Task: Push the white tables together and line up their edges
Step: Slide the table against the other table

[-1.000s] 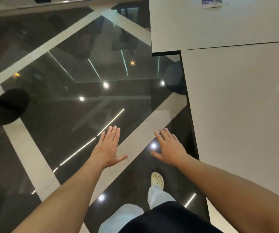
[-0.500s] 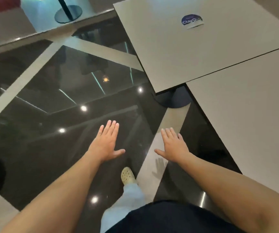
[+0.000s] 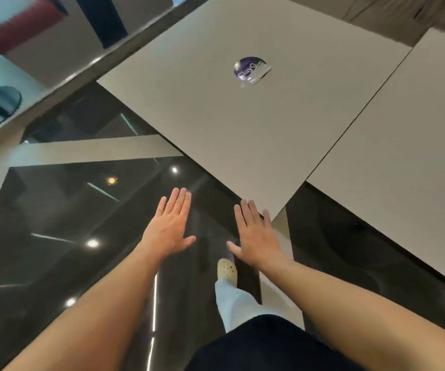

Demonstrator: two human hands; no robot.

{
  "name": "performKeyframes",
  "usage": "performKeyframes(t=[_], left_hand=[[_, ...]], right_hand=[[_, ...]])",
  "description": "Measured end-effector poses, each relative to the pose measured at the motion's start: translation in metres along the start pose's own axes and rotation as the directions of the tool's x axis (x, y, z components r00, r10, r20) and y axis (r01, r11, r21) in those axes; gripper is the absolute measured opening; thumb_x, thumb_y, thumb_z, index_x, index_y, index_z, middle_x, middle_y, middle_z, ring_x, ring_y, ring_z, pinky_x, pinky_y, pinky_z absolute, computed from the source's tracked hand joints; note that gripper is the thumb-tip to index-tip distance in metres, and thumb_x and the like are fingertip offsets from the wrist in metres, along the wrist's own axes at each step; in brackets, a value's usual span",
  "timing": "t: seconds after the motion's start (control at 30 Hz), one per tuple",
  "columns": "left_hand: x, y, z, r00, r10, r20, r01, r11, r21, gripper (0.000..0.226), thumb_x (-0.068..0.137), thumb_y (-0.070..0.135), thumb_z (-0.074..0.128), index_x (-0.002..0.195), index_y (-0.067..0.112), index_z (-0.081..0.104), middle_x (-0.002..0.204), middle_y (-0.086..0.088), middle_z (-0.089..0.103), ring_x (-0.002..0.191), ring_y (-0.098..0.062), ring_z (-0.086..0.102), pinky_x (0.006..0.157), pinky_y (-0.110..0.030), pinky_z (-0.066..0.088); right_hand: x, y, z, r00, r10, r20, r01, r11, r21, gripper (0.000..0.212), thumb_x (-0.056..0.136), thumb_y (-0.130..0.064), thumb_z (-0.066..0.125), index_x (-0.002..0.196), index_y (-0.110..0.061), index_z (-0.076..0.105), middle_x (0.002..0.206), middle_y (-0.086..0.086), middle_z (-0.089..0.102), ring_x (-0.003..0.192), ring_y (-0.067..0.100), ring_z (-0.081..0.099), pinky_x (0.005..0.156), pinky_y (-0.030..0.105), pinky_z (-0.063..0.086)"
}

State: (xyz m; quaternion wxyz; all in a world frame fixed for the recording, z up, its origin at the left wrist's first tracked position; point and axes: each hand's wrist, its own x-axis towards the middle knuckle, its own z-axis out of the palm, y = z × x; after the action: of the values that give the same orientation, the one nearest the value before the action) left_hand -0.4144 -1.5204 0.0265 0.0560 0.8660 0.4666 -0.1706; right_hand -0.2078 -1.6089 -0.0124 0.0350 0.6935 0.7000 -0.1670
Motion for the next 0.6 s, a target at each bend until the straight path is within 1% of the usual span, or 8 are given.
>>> performKeyframes(t=[0.07, 0.13, 0.2, 0.3, 0.4, 0.5, 0.53, 0.6], left_hand=[[0.031, -0.03, -0.006, 0.999, 0.029, -0.017, -0.028, 0.999, 0.028, 0.11, 0.082, 0.057, 0.052, 0.136, 0.01, -0.031, 0.148, -0.006, -0.03, 0.132, -0.022, -0.036, 0.111, -0.039, -0.017], [0.059, -0.057, -0.015, 0.997, 0.062, -0.037, -0.06, 0.997, 0.057, 0.11, 0.082, 0.055, 0.054, 0.136, 0.01, -0.031, 0.147, -0.005, -0.031, 0.132, -0.023, -0.036, 0.111, -0.04, -0.017], [0.082, -0.08, -0.023, 0.995, 0.098, -0.02, -0.097, 0.993, 0.061, 0.111, 0.082, 0.052, 0.055, 0.134, 0.01, -0.033, 0.148, -0.006, -0.03, 0.131, -0.023, -0.038, 0.111, -0.04, -0.018], [0.123, -0.113, -0.032, 0.986, 0.168, -0.001, -0.166, 0.977, 0.131, 0.113, 0.084, 0.051, 0.054, 0.129, 0.01, -0.042, 0.151, -0.009, -0.03, 0.128, -0.024, -0.041, 0.109, -0.041, -0.02], [0.175, -0.145, -0.039, 0.971, 0.235, -0.036, -0.224, 0.956, 0.19, 0.115, 0.085, 0.05, 0.053, 0.128, 0.007, -0.045, 0.145, -0.012, -0.037, 0.129, -0.027, -0.042, 0.109, -0.044, -0.02], [0.227, -0.172, -0.039, 0.939, 0.342, -0.027, -0.326, 0.913, 0.245, 0.115, 0.085, 0.048, 0.055, 0.13, 0.005, -0.042, 0.143, -0.013, -0.041, 0.13, -0.03, -0.041, 0.108, -0.045, -0.022], [0.243, -0.181, -0.038, 0.925, 0.378, -0.022, -0.361, 0.897, 0.257, 0.115, 0.085, 0.047, 0.057, 0.131, 0.005, -0.04, 0.144, -0.013, -0.04, 0.131, -0.03, -0.04, 0.109, -0.045, -0.022], [0.271, -0.202, -0.037, 0.892, 0.453, 0.005, -0.437, 0.858, 0.271, 0.116, 0.082, 0.045, 0.061, 0.135, 0.006, -0.035, 0.148, -0.012, -0.033, 0.134, -0.029, -0.037, 0.11, -0.044, -0.021]], right_hand=[[0.036, -0.01, -0.005, 0.999, 0.033, -0.034, -0.033, 0.999, 0.003, 0.092, 0.089, -0.06, 0.043, 0.15, -0.01, -0.003, 0.16, 0.013, -0.003, 0.146, 0.03, -0.008, 0.115, 0.052, 0.002], [0.068, -0.019, -0.013, 0.997, 0.07, -0.043, -0.071, 0.997, -0.011, 0.092, 0.089, -0.058, 0.044, 0.15, -0.008, -0.003, 0.16, 0.015, -0.003, 0.146, 0.032, -0.007, 0.115, 0.053, 0.003], [0.091, -0.025, -0.018, 0.991, 0.129, -0.024, -0.129, 0.992, 0.002, 0.091, 0.09, -0.056, 0.045, 0.15, -0.008, -0.005, 0.16, 0.015, -0.006, 0.145, 0.032, -0.01, 0.114, 0.054, 0.001], [0.119, -0.035, -0.022, 0.972, 0.233, -0.035, -0.23, 0.971, 0.067, 0.093, 0.089, -0.052, 0.049, 0.15, -0.009, -0.006, 0.16, 0.014, -0.008, 0.145, 0.032, -0.012, 0.114, 0.054, -0.002], [0.15, -0.049, -0.019, 0.945, 0.323, -0.042, -0.317, 0.943, 0.103, 0.096, 0.089, -0.049, 0.054, 0.15, -0.011, -0.01, 0.159, 0.014, -0.011, 0.144, 0.032, -0.016, 0.112, 0.052, -0.008], [0.182, -0.063, -0.013, 0.895, 0.444, -0.033, -0.439, 0.892, 0.108, 0.099, 0.089, -0.044, 0.055, 0.147, -0.013, -0.019, 0.158, 0.013, -0.019, 0.137, 0.03, -0.032, 0.108, 0.051, -0.018], [0.193, -0.067, -0.012, 0.868, 0.496, -0.042, -0.489, 0.865, 0.11, 0.099, 0.09, -0.039, 0.055, 0.146, -0.013, -0.022, 0.157, 0.013, -0.022, 0.134, 0.029, -0.036, 0.106, 0.051, -0.022], [0.213, -0.077, -0.011, 0.792, 0.61, -0.027, -0.603, 0.787, 0.131, 0.099, 0.091, -0.028, 0.056, 0.144, -0.014, -0.027, 0.155, 0.012, -0.028, 0.132, 0.028, -0.039, 0.106, 0.051, -0.023]])
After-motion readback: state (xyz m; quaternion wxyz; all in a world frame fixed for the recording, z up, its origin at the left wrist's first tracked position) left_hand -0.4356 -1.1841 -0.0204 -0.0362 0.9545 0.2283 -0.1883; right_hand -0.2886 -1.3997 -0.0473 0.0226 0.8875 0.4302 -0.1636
